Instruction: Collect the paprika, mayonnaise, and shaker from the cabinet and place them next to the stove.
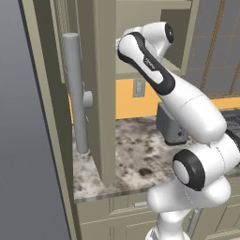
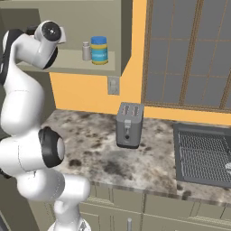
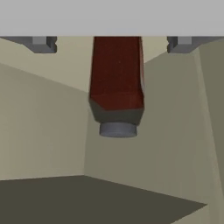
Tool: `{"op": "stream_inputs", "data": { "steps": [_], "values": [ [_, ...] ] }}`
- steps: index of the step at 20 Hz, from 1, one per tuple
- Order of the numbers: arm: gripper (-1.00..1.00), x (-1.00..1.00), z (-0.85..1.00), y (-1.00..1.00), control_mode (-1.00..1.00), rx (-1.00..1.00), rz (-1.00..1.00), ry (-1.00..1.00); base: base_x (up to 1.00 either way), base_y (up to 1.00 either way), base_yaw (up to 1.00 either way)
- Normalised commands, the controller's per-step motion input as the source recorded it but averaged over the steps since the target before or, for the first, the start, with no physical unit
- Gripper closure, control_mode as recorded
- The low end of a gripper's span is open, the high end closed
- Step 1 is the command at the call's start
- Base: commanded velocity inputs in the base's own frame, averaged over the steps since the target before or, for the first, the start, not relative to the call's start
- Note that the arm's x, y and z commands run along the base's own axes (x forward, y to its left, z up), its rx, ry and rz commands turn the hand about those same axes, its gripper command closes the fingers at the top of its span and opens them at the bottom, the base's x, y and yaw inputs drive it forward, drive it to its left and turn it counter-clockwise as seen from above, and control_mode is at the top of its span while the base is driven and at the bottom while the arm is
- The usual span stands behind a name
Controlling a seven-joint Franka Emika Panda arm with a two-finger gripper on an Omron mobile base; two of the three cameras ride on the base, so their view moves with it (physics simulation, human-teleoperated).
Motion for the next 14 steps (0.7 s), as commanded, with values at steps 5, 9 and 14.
{"op": "stream_inputs", "data": {
  "steps": [5, 9, 14],
  "values": [
    [-1.0, 0.19, 0.0, 0.01, -1.0, 0.0, 0.09, 0.0, 0.0, 0.0, 0.0],
    [-1.0, 0.2, 0.0, 0.0, -1.0, 0.0, 0.12, 0.0, 0.0, 0.0, 0.0],
    [-1.0, 0.2, 0.0, 0.01, -1.0, 0.0, 0.1, 0.0, 0.0, 0.0, 0.0]
  ]
}}
